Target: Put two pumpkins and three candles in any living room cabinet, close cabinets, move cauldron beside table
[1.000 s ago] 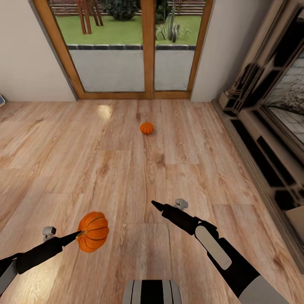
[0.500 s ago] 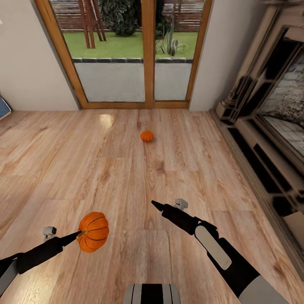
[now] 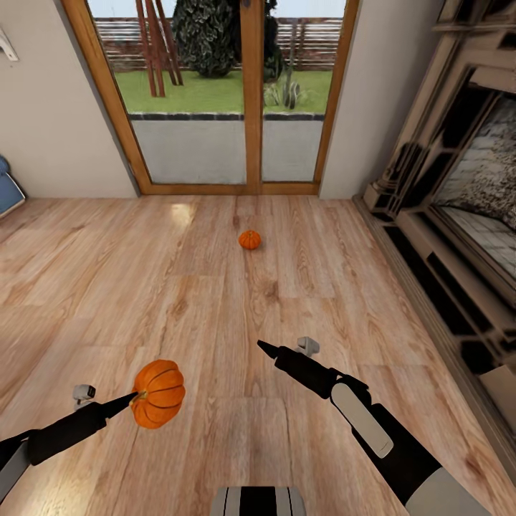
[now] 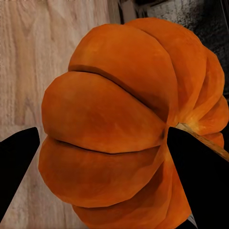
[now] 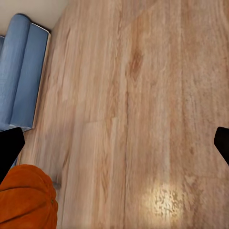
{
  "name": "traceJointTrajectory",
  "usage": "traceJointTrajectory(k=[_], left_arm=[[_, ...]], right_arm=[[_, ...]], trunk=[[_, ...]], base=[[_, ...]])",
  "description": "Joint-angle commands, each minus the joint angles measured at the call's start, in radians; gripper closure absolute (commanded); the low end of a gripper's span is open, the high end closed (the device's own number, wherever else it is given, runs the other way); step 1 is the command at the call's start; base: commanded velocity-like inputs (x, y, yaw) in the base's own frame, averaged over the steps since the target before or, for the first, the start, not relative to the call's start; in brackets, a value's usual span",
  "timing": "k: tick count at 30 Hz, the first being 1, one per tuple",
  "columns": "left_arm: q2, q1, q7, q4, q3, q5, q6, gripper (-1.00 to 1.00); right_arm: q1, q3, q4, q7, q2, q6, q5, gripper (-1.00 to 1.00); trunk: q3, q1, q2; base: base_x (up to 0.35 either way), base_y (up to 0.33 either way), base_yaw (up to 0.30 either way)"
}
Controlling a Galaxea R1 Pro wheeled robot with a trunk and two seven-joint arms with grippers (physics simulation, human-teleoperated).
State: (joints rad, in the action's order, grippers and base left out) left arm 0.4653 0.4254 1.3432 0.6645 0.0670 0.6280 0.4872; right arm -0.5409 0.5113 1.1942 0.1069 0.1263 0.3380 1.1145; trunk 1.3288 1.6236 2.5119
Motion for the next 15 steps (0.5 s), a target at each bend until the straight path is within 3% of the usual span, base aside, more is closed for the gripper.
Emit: traceJointTrajectory(k=[1,6,15], left_arm=[[0.0,0.0,0.002,0.0,0.0,0.003,0.01,1.0],[0.0,0.0,0.001,0.0,0.001,0.003,0.01,1.0],[0.001,0.0,0.001,0.0,0.001,0.002,0.011,1.0]], right_arm=[[-0.001,0.001,0.0,0.0,0.001,0.002,0.005,-1.0],[-0.001,0.001,0.0,0.0,0.0,0.001,0.004,-1.0],[-0.001,0.0,0.001,0.0,-0.004,0.002,0.002,-1.0]], trunk=[[0.001,0.0,0.0],[-0.003,0.0,0.0],[-0.005,0.0,0.0]], base=[[0.0,0.0,0.0],[0.083,0.0,0.0],[0.3,0.0,0.0]])
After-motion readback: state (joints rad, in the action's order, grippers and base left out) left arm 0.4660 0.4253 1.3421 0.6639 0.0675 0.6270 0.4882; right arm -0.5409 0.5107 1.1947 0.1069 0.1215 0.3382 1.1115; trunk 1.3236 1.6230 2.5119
